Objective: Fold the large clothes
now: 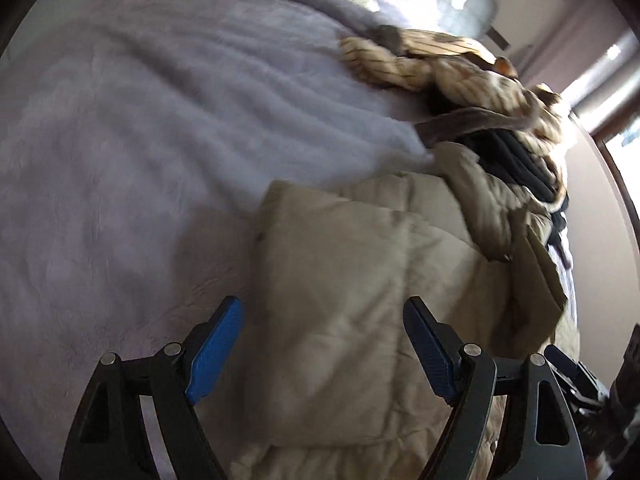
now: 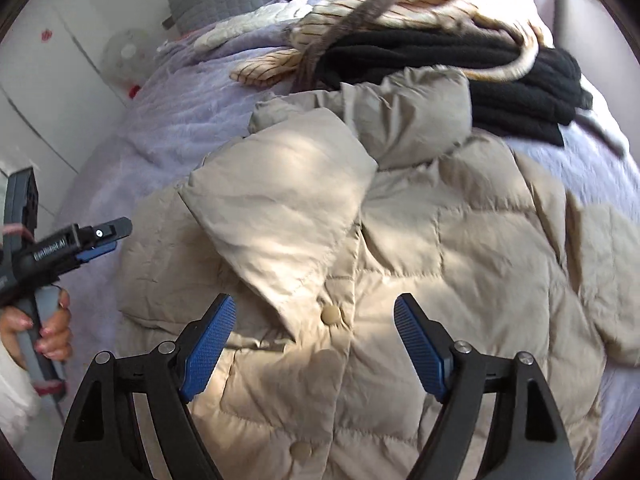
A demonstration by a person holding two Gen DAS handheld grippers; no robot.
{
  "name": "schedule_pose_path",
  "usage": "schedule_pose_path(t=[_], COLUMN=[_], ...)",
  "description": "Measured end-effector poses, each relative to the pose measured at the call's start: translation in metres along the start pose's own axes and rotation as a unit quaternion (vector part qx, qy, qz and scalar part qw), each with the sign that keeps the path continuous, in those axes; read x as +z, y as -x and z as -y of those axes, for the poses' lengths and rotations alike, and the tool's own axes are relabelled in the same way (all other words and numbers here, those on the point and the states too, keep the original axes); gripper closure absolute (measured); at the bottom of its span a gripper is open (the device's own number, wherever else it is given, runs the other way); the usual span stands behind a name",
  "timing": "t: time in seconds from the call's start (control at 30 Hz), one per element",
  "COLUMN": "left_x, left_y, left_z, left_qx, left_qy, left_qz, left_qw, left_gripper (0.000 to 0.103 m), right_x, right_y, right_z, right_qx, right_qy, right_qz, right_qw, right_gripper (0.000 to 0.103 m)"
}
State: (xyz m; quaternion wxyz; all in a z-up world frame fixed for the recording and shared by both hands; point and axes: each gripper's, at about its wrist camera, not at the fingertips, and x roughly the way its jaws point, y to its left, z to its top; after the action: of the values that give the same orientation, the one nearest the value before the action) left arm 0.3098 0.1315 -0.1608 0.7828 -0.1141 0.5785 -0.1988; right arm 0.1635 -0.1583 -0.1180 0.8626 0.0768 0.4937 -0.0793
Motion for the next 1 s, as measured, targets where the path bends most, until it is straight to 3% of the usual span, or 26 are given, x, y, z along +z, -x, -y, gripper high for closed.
schedule_pose_path(t=[0.07,0.13,0.23,0.3,0.4,0.43,0.53,0.63,0.8,0.93,1.0], left_x=[0.004,0.008,0.015,0.019,0.027,0.027,0.016,0.010,0.028,0.036,0.039], left_y=[-0.016,-0.030,-0.049,-0.058,-0.053,-0.043,-0.008,-0.002,-0.051,-0.058,-0.055], left_z=[-0.023,-0.032,-0.027,-0.021,-0.003,0.009,0.054,0.074,0.034,0.016,0.024], left_qx=[-0.022,-0.047,-0.088,-0.097,-0.095,-0.087,-0.045,-0.013,0.060,0.064,0.068], left_qy=[0.038,0.056,0.063,0.066,0.046,0.025,-0.105,-0.180,-0.127,-0.071,-0.084], left_qz=[-0.021,-0.037,-0.051,-0.047,-0.004,0.019,0.088,0.107,0.062,0.056,0.055], left_qw=[0.9988,0.9966,0.9928,0.9920,0.9944,0.9957,0.9895,0.9778,0.9881,0.9938,0.9926], left_gripper=[0.020,0.020,0.020,0.021,0.076,0.081,0.083,0.083,0.083,0.083,0.083], right_x=[0.009,0.018,0.013,-0.004,-0.033,-0.038,-0.046,-0.049,-0.053,-0.052,-0.050], right_y=[-0.008,-0.015,-0.020,-0.030,-0.042,-0.041,-0.036,-0.037,-0.040,-0.042,-0.040], right_z=[-0.009,0.000,0.044,0.078,0.114,0.119,0.124,0.125,0.118,0.114,0.115], right_qx=[-0.040,-0.066,-0.053,-0.020,0.030,0.037,0.031,0.030,0.012,0.004,0.009], right_qy=[0.024,0.006,-0.098,-0.176,-0.252,-0.259,-0.253,-0.260,-0.260,-0.249,-0.253], right_qz=[0.020,0.031,-0.002,-0.039,-0.062,-0.056,-0.046,-0.045,-0.046,-0.047,-0.050], right_qw=[0.999,0.997,0.994,0.983,0.965,0.964,0.966,0.964,0.964,0.967,0.966], right_gripper=[0.019,0.023,0.089,0.089,0.093,0.095,0.097,0.098,0.097,0.098,0.098])
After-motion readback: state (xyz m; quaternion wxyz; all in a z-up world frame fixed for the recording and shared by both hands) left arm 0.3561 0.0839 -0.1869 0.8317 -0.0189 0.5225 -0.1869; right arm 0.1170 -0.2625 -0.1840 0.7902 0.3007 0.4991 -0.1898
